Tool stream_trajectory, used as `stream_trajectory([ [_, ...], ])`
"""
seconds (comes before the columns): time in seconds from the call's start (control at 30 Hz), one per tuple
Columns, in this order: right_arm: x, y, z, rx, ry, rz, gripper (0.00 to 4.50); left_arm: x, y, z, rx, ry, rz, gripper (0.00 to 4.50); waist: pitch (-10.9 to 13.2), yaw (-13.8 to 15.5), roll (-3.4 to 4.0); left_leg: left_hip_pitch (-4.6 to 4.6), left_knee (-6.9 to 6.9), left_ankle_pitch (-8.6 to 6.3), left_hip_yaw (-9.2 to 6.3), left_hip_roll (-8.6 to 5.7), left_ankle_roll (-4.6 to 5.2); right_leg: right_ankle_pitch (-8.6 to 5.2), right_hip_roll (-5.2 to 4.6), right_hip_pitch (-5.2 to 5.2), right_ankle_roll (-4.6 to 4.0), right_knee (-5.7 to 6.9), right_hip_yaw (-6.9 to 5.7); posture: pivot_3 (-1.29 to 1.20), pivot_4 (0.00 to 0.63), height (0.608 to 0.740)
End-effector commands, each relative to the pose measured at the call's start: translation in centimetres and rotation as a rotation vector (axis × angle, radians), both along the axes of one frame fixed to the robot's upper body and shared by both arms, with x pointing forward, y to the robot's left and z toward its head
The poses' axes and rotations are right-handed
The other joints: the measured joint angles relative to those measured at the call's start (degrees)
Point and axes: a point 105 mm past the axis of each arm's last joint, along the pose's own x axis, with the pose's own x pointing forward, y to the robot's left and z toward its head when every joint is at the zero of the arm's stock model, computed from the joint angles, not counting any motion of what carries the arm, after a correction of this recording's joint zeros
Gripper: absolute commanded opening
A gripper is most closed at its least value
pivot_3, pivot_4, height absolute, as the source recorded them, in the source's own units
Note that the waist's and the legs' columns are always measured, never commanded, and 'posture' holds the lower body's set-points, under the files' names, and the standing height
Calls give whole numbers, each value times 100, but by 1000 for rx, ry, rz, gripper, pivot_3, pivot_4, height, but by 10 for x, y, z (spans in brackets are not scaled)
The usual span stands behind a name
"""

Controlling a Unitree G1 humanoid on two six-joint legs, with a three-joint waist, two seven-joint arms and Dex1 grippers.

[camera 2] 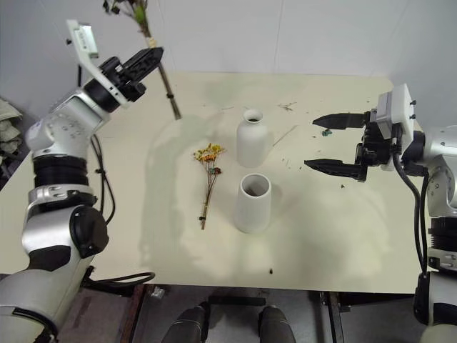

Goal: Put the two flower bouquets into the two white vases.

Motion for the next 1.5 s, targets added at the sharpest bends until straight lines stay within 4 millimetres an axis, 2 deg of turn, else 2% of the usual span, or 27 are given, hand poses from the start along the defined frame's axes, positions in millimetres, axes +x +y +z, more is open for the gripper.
stream_trajectory([
  [0.03,-8,-8,17,21,-86,-52,4500,-1,-22,12,-36,-108,-70,108,0,-40,0,0,-1,0,0,0,0,0,0,-2,0,1,1,0,150,740],
  [0.23,-16,-15,15,46,-108,-122,4500,-1,-66,14,-79,-224,-139,108,1,-76,-2,-4,-3,1,4,1,-1,0,1,-9,1,0,3,0,150,740],
  [0.37,-19,-17,15,58,-124,-153,4500,0,-75,19,-124,-238,-135,108,2,-94,-3,-4,-3,0,7,1,0,-1,1,-10,1,0,5,0,150,740],
  [0.5,-26,-19,9,82,-118,-180,4500,-8,-84,33,-175,-283,-177,108,2,-59,-4,-4,-2,0,5,1,3,-1,1,-8,2,2,5,0,150,740],
  [0.67,-31,-22,9,111,-127,-224,4500,-7,-96,23,-129,-290,-174,108,2,-51,-4,-5,2,1,5,-3,4,1,-1,-5,6,1,5,0,150,740],
  [0.87,-38,-20,8,133,-128,-256,4500,-2,-113,-1,-27,-286,-117,108,2,-52,-4,-4,3,2,4,-3,7,2,0,-3,7,2,5,0,150,740],
  [0.97,-41,-20,8,143,-129,-269,4500,0,-118,-10,32,-298,-78,108,2,-63,-4,-4,4,2,4,-3,7,2,0,-5,7,4,6,0,150,740],
  [1.27,-49,-13,3,188,-119,-288,4500,13,-117,-16,43,-258,76,108,3,-42,-4,-3,4,0,3,-3,12,3,0,-3,9,4,6,0,150,740],
  [1.5,-52,-8,3,215,-122,-298,4500,20,-120,-28,88,-223,148,108,3,-46,-5,-3,4,1,3,-4,13,4,0,-3,10,5,6,0,150,740],
])
